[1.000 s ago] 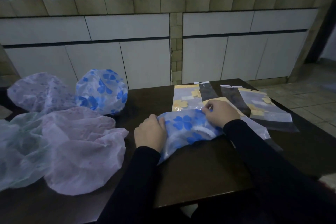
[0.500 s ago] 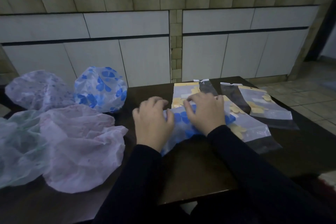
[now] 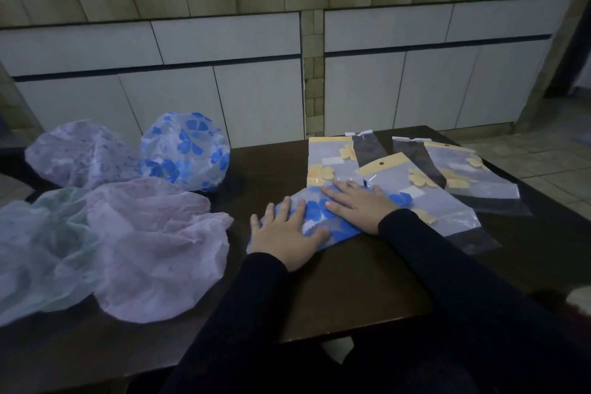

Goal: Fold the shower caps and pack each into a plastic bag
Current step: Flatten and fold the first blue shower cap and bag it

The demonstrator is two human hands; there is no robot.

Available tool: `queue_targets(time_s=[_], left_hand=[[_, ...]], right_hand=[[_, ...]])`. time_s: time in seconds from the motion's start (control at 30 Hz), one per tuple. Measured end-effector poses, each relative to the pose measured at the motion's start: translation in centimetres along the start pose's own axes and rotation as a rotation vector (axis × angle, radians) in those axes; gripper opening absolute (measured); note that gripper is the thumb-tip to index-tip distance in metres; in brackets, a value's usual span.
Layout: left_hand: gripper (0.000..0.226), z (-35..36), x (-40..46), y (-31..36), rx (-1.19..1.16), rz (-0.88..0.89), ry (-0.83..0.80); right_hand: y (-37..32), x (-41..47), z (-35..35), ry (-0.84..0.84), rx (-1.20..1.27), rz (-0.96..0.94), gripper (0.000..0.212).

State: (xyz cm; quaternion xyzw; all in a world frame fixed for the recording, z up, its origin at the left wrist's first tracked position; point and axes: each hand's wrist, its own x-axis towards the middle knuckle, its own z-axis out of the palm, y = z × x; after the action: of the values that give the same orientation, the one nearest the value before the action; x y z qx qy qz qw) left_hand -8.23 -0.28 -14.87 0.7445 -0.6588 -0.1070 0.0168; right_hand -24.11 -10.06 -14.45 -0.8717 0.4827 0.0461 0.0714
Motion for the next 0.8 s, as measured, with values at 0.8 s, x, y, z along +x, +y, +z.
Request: queue_targets(time_s=[0.8], left_hand=[[0.056,-0.7,-1.4,0.2,-0.058,0.086,0.168]], right_hand=[[-3.0,-0.3,-0.9,0.080,0.084,-0.204,0.048]])
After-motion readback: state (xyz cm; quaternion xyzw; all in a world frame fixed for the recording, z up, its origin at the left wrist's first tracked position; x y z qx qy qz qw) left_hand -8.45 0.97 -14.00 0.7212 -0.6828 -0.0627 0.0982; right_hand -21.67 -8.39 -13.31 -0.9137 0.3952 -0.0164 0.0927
